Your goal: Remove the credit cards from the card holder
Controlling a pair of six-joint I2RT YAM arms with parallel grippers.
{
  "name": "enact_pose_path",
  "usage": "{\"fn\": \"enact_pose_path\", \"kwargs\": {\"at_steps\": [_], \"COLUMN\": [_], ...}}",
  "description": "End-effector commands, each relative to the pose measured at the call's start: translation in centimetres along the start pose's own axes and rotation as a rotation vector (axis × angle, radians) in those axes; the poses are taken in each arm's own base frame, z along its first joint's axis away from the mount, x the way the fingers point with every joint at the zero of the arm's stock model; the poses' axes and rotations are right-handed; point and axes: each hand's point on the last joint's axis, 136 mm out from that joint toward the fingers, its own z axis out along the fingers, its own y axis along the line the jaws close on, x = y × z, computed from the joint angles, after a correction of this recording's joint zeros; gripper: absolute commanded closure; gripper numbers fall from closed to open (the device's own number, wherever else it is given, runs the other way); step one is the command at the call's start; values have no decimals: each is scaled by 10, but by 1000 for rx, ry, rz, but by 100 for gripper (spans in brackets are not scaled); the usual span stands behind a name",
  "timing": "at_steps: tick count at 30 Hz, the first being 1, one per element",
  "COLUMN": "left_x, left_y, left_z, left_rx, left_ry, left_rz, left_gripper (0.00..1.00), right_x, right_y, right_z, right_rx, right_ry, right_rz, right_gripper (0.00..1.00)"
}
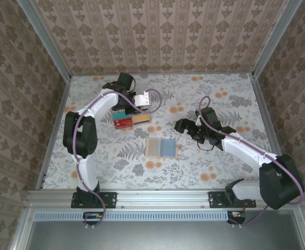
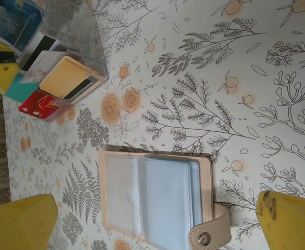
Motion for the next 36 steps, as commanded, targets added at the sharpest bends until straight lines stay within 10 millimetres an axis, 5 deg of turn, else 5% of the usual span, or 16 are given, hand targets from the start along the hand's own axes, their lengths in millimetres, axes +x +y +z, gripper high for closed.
{"fn": "enact_pose_path", "kwargs": {"at_steps": [1,10,15,22,30,36], "left_x": [-10,-43,-35,5,65,111], "left_y": [-4,25,51,42,0,-29], "left_z": [-23,-89,-135,-170,-169,-167], "left_rx": [5,-174,-395,-569,-647,-732], "left_ry": [-51,-269,-335,-334,-319,-305], "left_rz": [-7,-198,-476,-855,-1167,-1328], "left_gripper": [79,66,58,49,38,30], "right_x": [1,1,13,54,100,115], "right_y": [2,7,20,44,59,41], "right_z": [2,-2,2,33,80,103], "right_rx": [-22,34,118,240,321,426], "right_ry": [4,0,20,125,269,340], "right_rz": [16,-82,-228,-450,-565,-560], "right_gripper": [0,1,3,6,9,14]}}
